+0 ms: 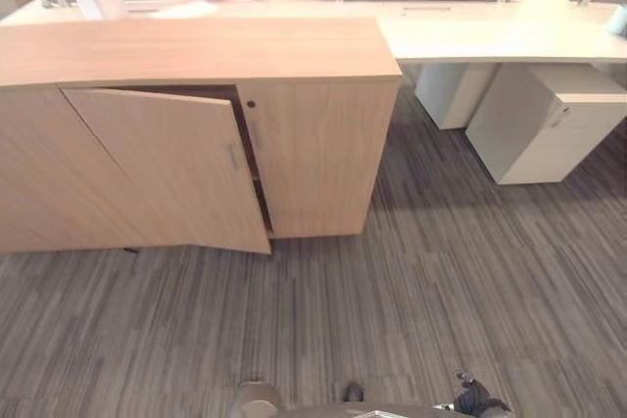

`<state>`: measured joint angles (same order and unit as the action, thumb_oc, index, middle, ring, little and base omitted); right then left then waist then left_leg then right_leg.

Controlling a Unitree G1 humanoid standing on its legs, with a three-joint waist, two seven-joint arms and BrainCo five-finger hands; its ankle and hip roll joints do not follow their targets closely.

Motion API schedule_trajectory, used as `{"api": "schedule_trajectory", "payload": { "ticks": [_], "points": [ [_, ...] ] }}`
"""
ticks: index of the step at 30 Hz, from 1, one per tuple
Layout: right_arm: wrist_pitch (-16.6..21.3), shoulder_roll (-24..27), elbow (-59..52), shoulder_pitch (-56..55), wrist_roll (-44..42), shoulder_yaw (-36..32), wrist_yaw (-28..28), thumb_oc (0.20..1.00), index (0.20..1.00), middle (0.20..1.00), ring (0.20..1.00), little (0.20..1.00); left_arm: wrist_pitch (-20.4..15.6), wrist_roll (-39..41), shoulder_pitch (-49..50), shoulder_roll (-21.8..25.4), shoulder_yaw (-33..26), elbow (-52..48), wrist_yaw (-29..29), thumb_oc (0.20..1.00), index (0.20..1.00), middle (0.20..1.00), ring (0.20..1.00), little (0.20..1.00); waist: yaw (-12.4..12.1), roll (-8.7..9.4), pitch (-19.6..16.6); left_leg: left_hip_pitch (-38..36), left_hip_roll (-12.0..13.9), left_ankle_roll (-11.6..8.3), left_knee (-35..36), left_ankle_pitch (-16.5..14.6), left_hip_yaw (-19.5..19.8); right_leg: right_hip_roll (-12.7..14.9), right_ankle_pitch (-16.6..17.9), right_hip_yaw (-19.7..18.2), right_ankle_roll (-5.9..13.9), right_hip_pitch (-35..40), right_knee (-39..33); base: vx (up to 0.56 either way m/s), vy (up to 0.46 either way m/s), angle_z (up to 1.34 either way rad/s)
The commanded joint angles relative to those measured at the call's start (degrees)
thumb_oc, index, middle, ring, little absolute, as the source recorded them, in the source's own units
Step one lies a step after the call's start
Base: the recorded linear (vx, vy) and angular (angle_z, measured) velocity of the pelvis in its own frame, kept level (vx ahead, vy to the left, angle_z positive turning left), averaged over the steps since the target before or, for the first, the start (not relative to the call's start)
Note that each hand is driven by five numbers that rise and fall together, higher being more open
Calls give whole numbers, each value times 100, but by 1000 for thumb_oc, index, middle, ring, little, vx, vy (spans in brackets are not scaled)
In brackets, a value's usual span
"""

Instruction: Put the empty folder in the office cabinet

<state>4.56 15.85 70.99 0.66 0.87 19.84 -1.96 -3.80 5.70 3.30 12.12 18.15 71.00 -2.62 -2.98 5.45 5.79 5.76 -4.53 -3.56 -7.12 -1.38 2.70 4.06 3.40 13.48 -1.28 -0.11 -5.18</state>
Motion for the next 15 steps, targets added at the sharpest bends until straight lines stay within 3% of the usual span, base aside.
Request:
{"api": "schedule_trajectory", "payload": {
  "ticks": [1, 15],
  "points": [
    [25, 29, 61, 57, -332, -43, -7, 1000, 1000, 1000, 1000, 1000, -307, -203, -285, 125, -381, 201, -55, 1000, 1000, 1000, 1000, 1000, 233, -406, -291, -853, 538, 41, 811, 49, -577, 117, -59, -438, 683, 47, 313, 78, 63, -43],
    [-22, -271, 243, -19, -418, -27, -10, 1000, 1000, 1000, 1000, 1000, -243, -429, -202, 72, -433, 426, -20, 1000, 1000, 1000, 1000, 1000, 135, -341, -467, -1276, 600, 54, 1212, 51, -643, 168, -36, -422, 767, 358, 189, 43, 24, 0]
  ]
}}
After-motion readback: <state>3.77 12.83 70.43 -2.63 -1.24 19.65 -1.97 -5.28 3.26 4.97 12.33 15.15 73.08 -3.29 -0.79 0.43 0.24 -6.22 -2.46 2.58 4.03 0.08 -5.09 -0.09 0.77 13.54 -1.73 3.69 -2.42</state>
